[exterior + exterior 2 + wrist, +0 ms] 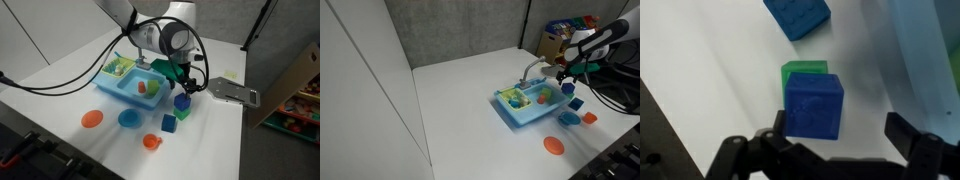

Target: Move the blue cube from the dark green cube to the light green cube

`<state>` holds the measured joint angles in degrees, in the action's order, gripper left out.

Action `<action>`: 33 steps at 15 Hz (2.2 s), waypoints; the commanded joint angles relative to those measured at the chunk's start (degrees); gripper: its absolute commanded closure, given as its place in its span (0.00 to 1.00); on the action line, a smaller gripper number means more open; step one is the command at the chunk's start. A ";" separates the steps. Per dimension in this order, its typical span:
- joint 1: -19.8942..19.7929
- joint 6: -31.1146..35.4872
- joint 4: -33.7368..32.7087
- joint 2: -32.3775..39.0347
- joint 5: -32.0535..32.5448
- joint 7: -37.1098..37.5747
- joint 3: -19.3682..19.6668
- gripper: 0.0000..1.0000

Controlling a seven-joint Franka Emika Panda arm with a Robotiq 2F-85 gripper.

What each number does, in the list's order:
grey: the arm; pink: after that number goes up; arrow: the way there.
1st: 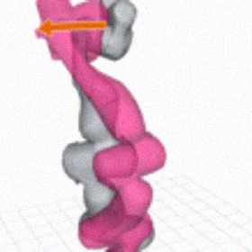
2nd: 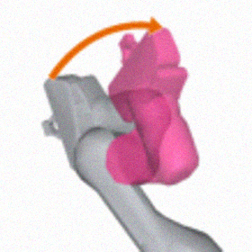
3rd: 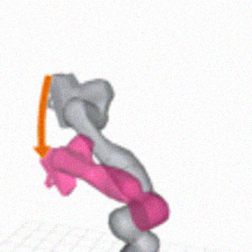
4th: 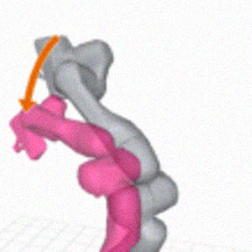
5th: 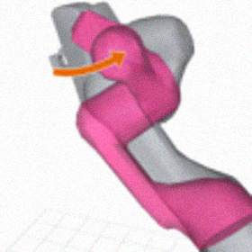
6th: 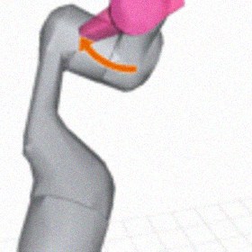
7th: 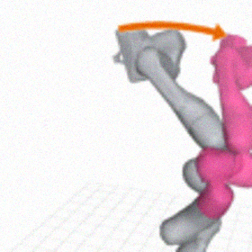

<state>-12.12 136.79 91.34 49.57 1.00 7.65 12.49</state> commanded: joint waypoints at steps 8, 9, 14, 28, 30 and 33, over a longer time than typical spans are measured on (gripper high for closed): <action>0.05 0.23 -7.48 6.62 0.87 2.10 2.35 0.00; 0.04 0.12 -7.62 6.84 0.88 2.14 2.45 0.00; 0.46 -0.39 -6.85 7.17 0.92 2.34 2.44 0.37; 3.81 -2.75 1.66 -10.59 0.57 2.13 1.15 0.70; 3.55 -4.15 3.83 -12.17 0.07 0.96 -0.31 0.70; 2.88 -5.43 6.62 -13.24 -1.02 -1.23 -2.70 0.70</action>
<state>-8.11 132.51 93.75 39.34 1.04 9.38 12.24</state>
